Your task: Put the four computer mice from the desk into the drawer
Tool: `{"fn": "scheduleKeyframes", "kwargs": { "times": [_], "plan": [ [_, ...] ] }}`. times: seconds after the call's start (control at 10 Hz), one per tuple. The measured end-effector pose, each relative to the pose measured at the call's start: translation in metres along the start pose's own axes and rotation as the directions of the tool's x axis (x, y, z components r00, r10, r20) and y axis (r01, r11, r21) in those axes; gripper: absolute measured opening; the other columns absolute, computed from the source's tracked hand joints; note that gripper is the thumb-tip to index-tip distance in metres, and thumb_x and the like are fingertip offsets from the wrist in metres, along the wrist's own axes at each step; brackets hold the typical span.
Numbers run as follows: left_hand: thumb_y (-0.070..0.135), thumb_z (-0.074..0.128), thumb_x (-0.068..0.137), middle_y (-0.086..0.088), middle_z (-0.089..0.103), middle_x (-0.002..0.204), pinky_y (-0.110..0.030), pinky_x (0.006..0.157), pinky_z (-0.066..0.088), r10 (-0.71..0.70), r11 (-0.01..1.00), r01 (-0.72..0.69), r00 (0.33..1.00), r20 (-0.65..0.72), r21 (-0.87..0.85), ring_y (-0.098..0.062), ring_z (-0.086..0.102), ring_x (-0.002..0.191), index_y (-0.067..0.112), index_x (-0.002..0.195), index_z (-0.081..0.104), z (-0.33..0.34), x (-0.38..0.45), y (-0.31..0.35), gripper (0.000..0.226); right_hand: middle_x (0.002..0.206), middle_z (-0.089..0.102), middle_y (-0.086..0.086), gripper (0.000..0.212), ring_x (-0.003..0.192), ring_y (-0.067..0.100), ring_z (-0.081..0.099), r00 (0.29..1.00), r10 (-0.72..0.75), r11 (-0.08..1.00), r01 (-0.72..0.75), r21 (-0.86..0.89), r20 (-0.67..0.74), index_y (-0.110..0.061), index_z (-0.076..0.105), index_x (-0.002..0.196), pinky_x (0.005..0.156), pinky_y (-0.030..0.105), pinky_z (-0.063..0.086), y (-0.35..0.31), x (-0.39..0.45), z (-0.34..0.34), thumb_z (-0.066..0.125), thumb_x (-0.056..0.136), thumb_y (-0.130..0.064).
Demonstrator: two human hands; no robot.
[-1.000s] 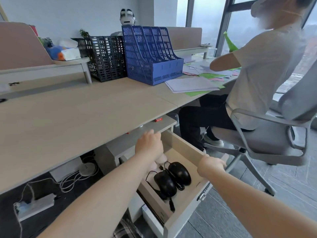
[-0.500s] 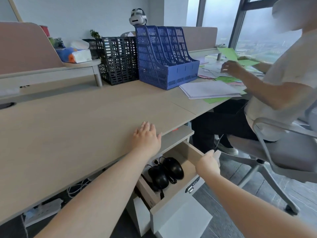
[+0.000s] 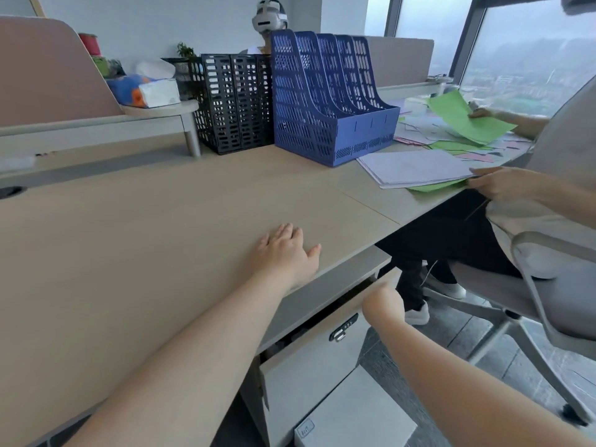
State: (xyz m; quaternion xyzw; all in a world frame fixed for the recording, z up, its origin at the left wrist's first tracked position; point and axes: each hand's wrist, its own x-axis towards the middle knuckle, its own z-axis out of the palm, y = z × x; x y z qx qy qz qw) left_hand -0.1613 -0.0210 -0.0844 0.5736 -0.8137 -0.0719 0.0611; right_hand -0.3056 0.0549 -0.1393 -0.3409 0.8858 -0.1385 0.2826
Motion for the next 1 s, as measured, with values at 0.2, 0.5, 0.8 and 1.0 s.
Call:
{"fn": "scheduleKeyframes", "kwargs": {
  "times": [0.2, 0.5, 0.8, 1.0],
  "plan": [
    [0.053, 0.026, 0.097, -0.003, 0.012, 0.164, -0.038, 0.121, 0.007, 0.017, 1.000, -0.017, 1.000, -0.008, 0.004, -0.016, 0.007, 0.151, 0.015, 0.153, 0.021, 0.000, 0.007, -0.001, 0.068, 0.067, 0.033, -0.008, 0.030, 0.082, 0.019, 0.042, 0.980, -0.131, 0.954, 0.166, 0.249, -0.150, -0.007, 0.054, 0.122, 0.076, 0.025, 0.033, 0.004, 0.023, 0.016, 0.040, 0.096, -0.007],
    [0.054, 0.024, 0.096, -0.003, 0.011, 0.164, -0.038, 0.123, 0.007, 0.019, 1.000, -0.019, 1.000, -0.014, 0.018, -0.016, 0.007, 0.151, 0.015, 0.153, 0.019, 0.002, 0.014, -0.002, 0.069, 0.067, 0.030, -0.004, 0.021, 0.063, 0.019, 0.036, 0.987, -0.105, 0.940, 0.138, 0.313, -0.120, -0.015, 0.034, 0.078, 0.058, 0.025, 0.033, -0.004, 0.033, 0.036, 0.038, 0.093, 0.000],
    [0.052, 0.024, 0.098, -0.004, 0.015, 0.163, -0.036, 0.122, 0.011, 0.029, 1.000, -0.029, 0.999, -0.031, 0.012, -0.017, 0.011, 0.150, 0.013, 0.153, 0.021, 0.001, 0.007, -0.002, 0.068, 0.068, 0.029, -0.009, 0.024, 0.089, 0.018, 0.038, 0.968, -0.248, 0.960, 0.250, 0.129, -0.031, -0.024, 0.030, 0.102, 0.078, 0.024, 0.032, 0.016, 0.042, 0.016, 0.039, 0.094, -0.004],
    [0.043, 0.026, 0.100, -0.005, 0.018, 0.162, -0.035, 0.122, 0.011, 0.042, 0.997, -0.043, 0.999, -0.026, -0.059, -0.018, 0.014, 0.150, 0.010, 0.152, 0.023, 0.001, -0.001, -0.001, 0.061, 0.100, 0.043, 0.003, 0.032, 0.065, 0.009, 0.040, 0.962, -0.247, 0.967, 0.252, -0.030, 0.119, -0.033, 0.040, 0.076, 0.067, 0.019, 0.036, 0.033, 0.039, 0.001, 0.044, 0.093, -0.007]
  ]
}}
